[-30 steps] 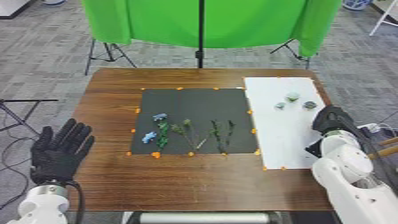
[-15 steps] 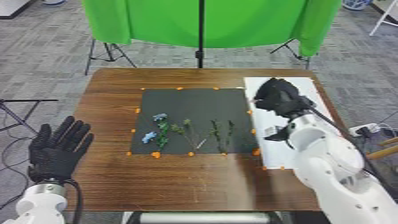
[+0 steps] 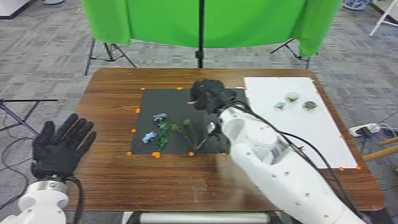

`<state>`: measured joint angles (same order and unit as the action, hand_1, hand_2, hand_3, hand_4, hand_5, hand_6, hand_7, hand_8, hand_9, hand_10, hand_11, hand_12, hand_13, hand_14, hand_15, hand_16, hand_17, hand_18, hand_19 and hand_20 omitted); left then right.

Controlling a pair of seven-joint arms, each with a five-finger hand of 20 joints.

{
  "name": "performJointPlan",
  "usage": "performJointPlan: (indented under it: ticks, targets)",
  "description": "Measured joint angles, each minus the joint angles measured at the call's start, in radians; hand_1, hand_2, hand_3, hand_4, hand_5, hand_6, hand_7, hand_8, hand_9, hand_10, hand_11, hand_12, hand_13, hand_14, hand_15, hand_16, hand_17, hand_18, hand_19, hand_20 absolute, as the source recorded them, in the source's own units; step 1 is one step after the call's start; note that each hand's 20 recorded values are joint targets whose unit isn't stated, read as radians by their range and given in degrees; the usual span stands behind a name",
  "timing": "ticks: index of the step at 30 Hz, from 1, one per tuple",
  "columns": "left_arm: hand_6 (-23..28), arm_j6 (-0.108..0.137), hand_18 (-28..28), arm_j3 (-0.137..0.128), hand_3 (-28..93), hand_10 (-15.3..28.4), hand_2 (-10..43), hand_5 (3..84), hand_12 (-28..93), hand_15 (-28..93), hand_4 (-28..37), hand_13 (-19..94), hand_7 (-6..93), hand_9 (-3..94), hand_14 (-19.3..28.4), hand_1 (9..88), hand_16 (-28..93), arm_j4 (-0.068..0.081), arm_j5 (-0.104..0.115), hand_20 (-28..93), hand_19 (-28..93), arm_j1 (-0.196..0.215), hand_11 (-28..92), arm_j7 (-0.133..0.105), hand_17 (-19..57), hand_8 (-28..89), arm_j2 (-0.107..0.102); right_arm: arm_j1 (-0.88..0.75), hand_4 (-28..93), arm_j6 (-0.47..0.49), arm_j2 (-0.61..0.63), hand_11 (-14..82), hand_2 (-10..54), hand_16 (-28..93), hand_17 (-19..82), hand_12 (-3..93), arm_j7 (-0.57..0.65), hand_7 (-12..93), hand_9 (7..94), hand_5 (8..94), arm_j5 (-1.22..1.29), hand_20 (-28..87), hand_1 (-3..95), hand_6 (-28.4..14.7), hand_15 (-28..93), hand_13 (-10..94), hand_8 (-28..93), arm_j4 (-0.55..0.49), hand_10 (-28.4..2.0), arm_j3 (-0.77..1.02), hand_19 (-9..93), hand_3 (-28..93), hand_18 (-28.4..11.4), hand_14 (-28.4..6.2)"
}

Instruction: Arrange flowers

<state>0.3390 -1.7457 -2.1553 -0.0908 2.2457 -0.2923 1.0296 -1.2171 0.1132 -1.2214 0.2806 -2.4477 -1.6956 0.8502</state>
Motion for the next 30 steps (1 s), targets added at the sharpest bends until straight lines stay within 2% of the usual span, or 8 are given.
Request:
performJointPlan:
  ticks: [10,18,22,27,30]
  targets:
    - [10.2,-0.001,14.1,-0.010,69,15.5,15.8,48.3,11,38,-28.3,38,10.9,43.8,14.8,28.4,-6,-0.003,0.003,14,39,0.001,21,-0.002,-6.0,-9,-0.012,-0.035,-28,0.031,-0.028,8.9,-9.5,41,29,38.3,-0.001,19,76.2,67.2,-0.048,39,63.2,-0.7,40,67,-3,-0.018,-10.5,-0.050,73,62,-18.6,-6.3]
    - [10.3,0.000,14.1,-0.020,68,15.5,15.8,48.4,11,38,-28.3,38,10.9,43.9,14.8,28.4,-6,-0.006,0.021,14,39,0.013,21,-0.002,-6.0,-9,-0.012,-0.034,-28,0.023,-0.046,7.9,-9.5,41,29,35.8,0.007,17,74.7,65.4,-0.099,38,63.3,-0.3,40,66,-5,0.053,-10.5,-0.089,73,62,-18.6,-6.0]
    - [10.3,0.001,14.1,-0.019,68,15.5,15.8,48.5,11,38,-28.3,38,11.0,44.0,14.8,28.4,-6,-0.005,0.027,14,39,0.011,22,-0.002,-6.0,-9,-0.012,-0.038,-28,0.026,-0.055,12.5,-9.5,41,29,28.1,0.015,16,70.3,63.0,-0.100,37,63.5,-0.1,39,66,-13,0.062,-11.2,-0.085,73,61,-18.5,-5.8]
    - [10.2,0.001,14.1,-0.026,68,15.5,15.8,48.5,11,38,-28.3,39,11.1,44.1,14.9,28.4,-6,-0.006,0.029,14,39,0.014,22,-0.003,-6.0,-9,-0.011,-0.052,-28,0.026,-0.057,18.7,-9.5,40,29,18.7,0.032,14,65.8,60.3,-0.066,36,61.4,-1.0,40,65,-12,0.051,-12.2,-0.067,74,63,-19.1,-6.2]
    - [10.2,0.001,14.1,-0.030,69,15.6,15.8,48.5,11,38,-28.3,38,11.2,44.1,14.9,28.4,-6,-0.007,0.030,14,39,0.018,22,-0.005,-6.0,-9,-0.007,-0.076,-28,0.021,-0.054,18.6,-9.5,38,29,16.9,0.063,13,64.4,59.1,0.007,36,59.6,-1.4,42,64,-12,0.009,-12.6,-0.035,74,64,-19.4,-6.9]
